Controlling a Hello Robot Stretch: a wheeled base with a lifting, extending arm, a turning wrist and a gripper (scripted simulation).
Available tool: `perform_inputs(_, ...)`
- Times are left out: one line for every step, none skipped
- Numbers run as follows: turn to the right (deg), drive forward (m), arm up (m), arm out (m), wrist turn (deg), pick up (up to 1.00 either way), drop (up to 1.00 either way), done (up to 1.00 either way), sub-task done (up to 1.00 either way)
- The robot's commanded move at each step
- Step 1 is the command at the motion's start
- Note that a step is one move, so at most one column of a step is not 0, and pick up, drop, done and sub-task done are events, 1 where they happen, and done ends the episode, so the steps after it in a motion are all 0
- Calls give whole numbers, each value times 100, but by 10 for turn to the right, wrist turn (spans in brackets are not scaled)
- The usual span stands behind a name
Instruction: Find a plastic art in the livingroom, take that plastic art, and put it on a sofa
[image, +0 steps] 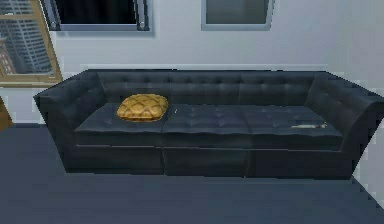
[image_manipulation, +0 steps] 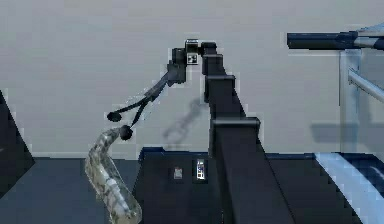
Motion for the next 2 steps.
perform_inputs(0, 0, 0, 0, -30, 0, 0, 0, 0)
perform_inputs(0, 0, 0, -48, 0, 0, 0, 0, 0)
